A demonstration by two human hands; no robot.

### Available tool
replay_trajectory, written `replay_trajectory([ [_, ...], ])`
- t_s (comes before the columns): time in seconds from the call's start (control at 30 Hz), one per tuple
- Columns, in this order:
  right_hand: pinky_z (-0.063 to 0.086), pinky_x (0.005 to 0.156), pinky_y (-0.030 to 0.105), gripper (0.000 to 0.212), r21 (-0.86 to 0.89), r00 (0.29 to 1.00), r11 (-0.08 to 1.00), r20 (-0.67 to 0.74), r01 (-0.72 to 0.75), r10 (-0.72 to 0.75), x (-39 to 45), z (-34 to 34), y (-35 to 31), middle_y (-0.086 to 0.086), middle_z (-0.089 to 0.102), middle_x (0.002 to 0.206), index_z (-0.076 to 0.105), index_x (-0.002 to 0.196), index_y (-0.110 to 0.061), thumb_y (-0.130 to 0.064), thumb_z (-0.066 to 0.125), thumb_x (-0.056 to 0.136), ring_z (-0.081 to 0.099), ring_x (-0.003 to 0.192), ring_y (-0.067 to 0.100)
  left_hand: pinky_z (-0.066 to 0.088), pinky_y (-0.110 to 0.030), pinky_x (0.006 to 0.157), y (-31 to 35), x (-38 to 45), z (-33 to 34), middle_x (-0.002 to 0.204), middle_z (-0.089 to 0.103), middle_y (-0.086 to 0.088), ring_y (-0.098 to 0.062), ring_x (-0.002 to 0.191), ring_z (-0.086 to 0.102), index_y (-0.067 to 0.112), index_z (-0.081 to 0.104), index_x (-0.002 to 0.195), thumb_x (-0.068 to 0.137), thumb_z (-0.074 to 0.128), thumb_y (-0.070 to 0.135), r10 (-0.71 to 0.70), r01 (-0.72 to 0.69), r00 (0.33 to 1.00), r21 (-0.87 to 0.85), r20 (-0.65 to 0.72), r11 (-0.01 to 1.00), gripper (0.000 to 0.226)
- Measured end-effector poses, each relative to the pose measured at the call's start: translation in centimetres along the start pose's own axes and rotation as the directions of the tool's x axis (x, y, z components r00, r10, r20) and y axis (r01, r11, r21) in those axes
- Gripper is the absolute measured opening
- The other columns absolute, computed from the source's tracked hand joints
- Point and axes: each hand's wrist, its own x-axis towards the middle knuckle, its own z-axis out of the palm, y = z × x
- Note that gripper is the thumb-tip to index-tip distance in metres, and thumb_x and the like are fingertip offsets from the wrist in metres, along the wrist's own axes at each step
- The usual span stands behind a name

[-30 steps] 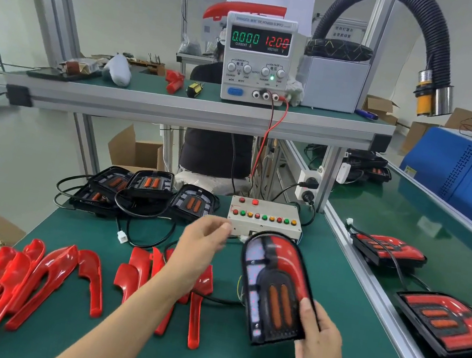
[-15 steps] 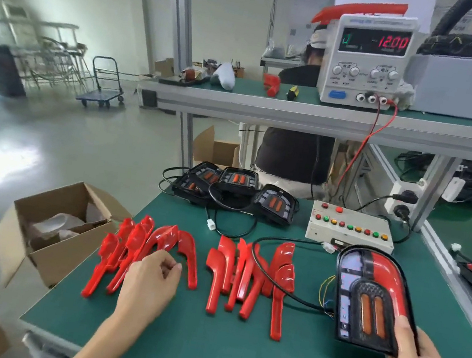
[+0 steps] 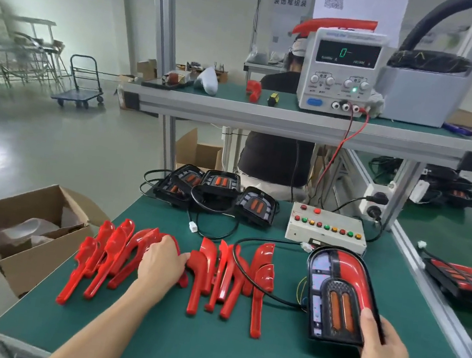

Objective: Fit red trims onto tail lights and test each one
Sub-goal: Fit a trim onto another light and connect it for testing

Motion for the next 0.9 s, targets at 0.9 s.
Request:
replay_trajectory([
  [0.9,0.053,0.077,0.034,0.015,0.139,0.997,0.990,0.073,-0.007,-0.003,-0.4,0.4,-0.8,-0.001,0.079,0.094,0.075,0.100,-0.024,-0.031,0.061,0.101,0.074,0.082,0.011,0.045,-0.026,0.046,8.5,-8.1,-1.2,0.066,0.070,-0.001,-0.009,0.048,0.060,0.033,0.060,0.104,0.090,0.070,0.047,0.188,-0.175,0.980,-0.748,-0.069,0.640,0.022],
])
